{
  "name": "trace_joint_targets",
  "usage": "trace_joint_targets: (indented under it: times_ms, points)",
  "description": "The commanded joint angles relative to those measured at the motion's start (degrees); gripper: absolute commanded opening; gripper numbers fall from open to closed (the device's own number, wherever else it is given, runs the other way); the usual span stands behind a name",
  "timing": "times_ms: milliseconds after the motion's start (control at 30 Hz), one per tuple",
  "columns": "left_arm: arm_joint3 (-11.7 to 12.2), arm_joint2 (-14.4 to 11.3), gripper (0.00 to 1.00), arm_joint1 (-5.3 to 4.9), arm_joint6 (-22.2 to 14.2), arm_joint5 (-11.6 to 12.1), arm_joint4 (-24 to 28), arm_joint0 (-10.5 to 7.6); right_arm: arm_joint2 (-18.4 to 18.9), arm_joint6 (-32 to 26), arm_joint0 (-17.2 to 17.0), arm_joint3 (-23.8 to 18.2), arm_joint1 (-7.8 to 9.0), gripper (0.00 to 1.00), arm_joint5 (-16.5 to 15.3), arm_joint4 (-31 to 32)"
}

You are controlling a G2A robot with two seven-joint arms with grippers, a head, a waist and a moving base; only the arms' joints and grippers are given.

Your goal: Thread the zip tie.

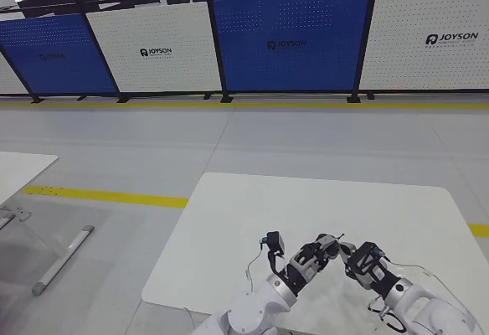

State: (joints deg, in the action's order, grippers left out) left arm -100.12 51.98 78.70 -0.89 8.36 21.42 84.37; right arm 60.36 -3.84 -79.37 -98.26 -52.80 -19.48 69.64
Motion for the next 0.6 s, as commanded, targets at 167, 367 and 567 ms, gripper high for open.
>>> trace_joint_targets:
  times_ms: [167, 367, 567]
  points:
    - [-1.5, 0.7, 0.00, -0.24, -0.3, 0.1, -0.4, 0.94, -0.2, -0.1, 0.2, 0.3, 0.05, 0.00, 0.0, -0.1]
    - [-0.4, 0.6, 0.00, -0.22, 0.2, -2.4, -0.7, 0.41, -0.1, 0.2, 0.4, -0.1, 0.21, 1.00, 0.0, -1.0]
    - [0.5, 0.9, 0.00, -0.21, -0.8, -5.1, 1.2, -0.19, 3.3, 4.2, -1.5, 0.0, 0.41, 1.00, 0.3, -4.3]
